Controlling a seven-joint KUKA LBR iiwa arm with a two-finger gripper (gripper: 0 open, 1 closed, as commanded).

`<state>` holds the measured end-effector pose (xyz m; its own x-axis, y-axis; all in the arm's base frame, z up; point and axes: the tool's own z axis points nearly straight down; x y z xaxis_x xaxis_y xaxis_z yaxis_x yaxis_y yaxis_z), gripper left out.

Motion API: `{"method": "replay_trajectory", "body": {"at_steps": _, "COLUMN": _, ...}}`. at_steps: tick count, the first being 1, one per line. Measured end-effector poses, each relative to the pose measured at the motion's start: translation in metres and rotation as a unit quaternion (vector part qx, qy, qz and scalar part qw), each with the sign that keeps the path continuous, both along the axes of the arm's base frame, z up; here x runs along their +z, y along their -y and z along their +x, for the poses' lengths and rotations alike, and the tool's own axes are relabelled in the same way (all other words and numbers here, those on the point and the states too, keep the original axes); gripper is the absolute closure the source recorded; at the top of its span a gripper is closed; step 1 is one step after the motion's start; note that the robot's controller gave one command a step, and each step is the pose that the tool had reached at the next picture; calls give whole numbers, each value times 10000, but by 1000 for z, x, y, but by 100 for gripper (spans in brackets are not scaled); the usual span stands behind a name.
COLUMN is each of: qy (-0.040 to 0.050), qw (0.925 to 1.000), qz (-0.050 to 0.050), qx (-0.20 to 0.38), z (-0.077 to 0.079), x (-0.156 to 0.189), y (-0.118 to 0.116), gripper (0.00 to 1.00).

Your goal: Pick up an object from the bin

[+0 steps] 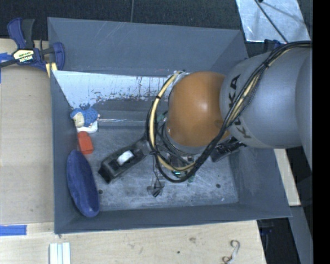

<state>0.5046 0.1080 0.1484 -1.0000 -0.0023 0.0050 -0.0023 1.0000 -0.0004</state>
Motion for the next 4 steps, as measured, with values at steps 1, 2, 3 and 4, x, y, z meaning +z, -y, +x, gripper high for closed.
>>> {"method": "replay_trajectory", "body": {"at_steps": 1, "qy": 101, "qw": 9990, "qz": 19, "qx": 433, "z": 67, "x": -77, "y": -21, "gripper": 0}}
{"method": "replay_trajectory", "body": {"at_steps": 2, "qy": 64, "qw": 9586, "qz": -5, "qx": 2847, "z": 115, "x": -47, "y": 29, "gripper": 0}}
{"method": "replay_trajectory", "body": {"at_steps": 3, "qy": 42, "qw": 9670, "qz": 7, "qx": 2547, "z": 113, "x": -34, "y": 2, "gripper": 0}}
{"method": "replay_trajectory", "body": {"at_steps": 4, "qy": 15, "qw": 9741, "qz": 10, "qx": 2261, "z": 102, "x": -81, "y": -2, "gripper": 0}}
